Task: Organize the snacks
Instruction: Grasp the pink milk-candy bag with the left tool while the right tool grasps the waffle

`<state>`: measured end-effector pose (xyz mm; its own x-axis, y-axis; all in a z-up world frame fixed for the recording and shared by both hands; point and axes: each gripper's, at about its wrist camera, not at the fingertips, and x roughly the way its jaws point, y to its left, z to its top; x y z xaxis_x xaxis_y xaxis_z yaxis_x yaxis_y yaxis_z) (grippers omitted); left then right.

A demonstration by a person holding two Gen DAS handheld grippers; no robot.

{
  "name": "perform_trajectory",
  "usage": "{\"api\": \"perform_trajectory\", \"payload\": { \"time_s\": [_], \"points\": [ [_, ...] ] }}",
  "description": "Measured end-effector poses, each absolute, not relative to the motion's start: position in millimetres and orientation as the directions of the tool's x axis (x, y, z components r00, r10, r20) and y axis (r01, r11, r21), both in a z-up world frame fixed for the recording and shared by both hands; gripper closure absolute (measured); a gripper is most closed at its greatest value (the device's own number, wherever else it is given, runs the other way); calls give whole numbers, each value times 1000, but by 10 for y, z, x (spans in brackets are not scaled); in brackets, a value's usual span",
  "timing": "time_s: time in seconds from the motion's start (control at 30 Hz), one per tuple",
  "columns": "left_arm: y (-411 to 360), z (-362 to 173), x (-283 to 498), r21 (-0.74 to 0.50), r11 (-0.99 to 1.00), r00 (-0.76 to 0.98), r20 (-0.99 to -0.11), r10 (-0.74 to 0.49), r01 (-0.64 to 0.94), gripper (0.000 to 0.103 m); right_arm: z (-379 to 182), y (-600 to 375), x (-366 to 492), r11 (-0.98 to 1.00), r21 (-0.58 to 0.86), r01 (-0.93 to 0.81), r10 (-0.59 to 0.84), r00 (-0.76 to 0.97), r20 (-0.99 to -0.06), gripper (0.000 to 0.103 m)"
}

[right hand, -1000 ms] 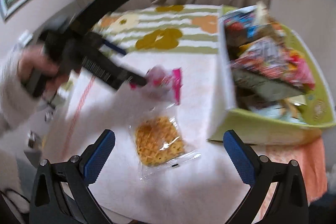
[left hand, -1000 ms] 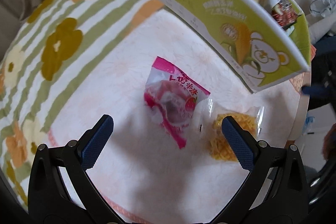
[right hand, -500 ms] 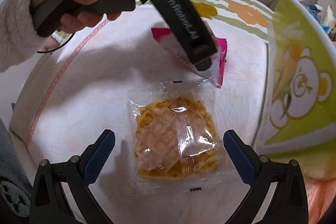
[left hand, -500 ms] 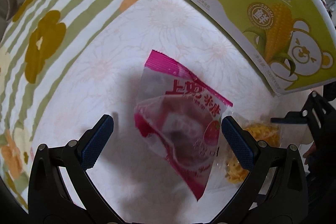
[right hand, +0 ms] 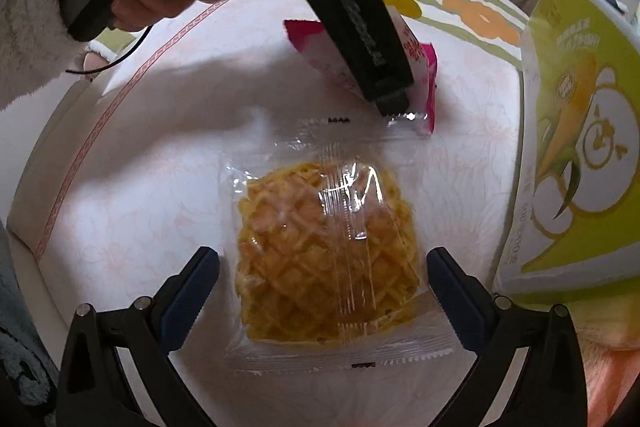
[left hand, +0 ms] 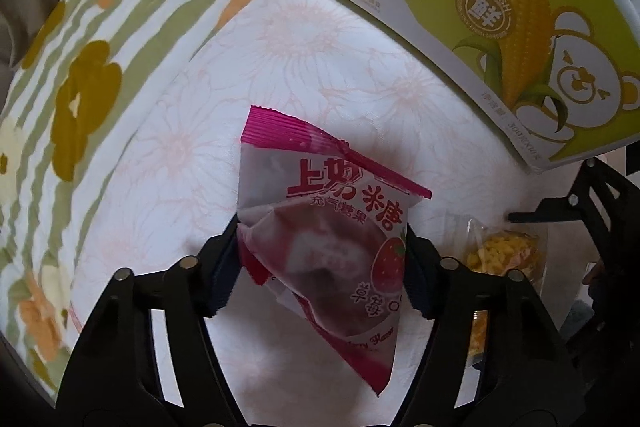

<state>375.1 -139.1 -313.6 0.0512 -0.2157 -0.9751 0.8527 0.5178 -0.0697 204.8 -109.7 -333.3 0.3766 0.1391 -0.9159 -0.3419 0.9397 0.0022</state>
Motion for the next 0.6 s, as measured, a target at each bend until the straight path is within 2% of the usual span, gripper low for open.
{"api": "perform_trajectory", "payload": {
  "time_s": [0.13,0.5,0.53,0.6],
  "points": [
    [-1292,-3082,3758,-75,542,59,-973,-224,837,47,-3364,-1102,2067,942,2,-334,137,382,-914,0],
    [-731,-2921,3713,-92,679,105,-964,-244,728,47,-3400,-1046,2144,953,-22,-301,109,411,-905,0],
    [-666,-2901,3708,-99,693,108,-962,-249,714,47,-3400,-1042,2165,953,-26,-301,106,412,-905,1],
    [-539,-2865,3698,-118,721,113,-958,-263,683,47,-3377,-1023,2176,954,-26,-299,108,422,-900,11]
  ]
}}
